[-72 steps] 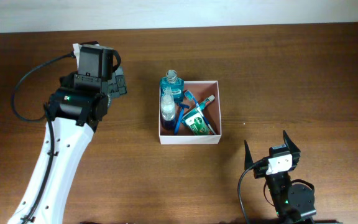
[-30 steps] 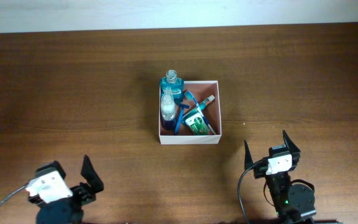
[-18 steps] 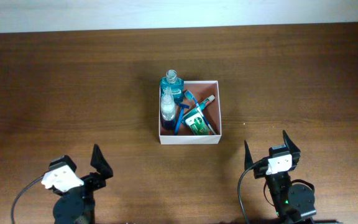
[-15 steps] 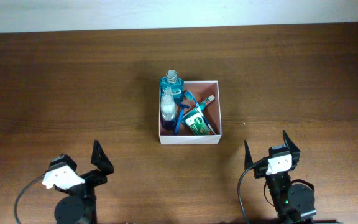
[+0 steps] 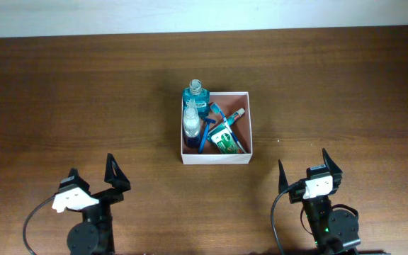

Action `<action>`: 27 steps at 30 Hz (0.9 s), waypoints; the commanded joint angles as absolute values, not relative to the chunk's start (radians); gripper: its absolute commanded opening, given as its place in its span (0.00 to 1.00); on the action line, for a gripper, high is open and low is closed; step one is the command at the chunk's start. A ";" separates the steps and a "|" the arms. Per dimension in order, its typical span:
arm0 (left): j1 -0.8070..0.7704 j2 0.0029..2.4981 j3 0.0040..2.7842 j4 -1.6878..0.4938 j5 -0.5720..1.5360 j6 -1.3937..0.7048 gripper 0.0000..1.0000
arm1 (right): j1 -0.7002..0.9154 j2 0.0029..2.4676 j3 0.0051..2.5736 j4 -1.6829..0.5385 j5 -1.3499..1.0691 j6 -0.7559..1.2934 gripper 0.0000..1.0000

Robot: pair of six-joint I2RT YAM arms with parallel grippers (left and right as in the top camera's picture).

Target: Pack container

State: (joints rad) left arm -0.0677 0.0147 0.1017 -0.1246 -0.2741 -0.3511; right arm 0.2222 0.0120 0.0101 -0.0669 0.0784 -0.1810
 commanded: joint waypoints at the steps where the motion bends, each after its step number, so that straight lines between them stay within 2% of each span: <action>1: -0.027 0.005 0.078 -0.109 -0.173 -0.236 0.99 | 0.216 0.003 0.006 -0.075 0.080 -0.179 0.99; 7: -0.015 0.005 0.038 -0.081 -0.096 -0.082 0.99 | 0.216 0.003 0.006 -0.075 0.080 -0.179 0.99; 16: -0.015 0.005 0.010 -0.075 -0.089 0.047 0.99 | 0.216 0.003 0.006 -0.075 0.080 -0.179 0.99; 27: -0.015 0.005 0.010 -0.075 -0.086 0.069 0.99 | 0.216 0.003 0.006 -0.075 0.080 -0.179 0.99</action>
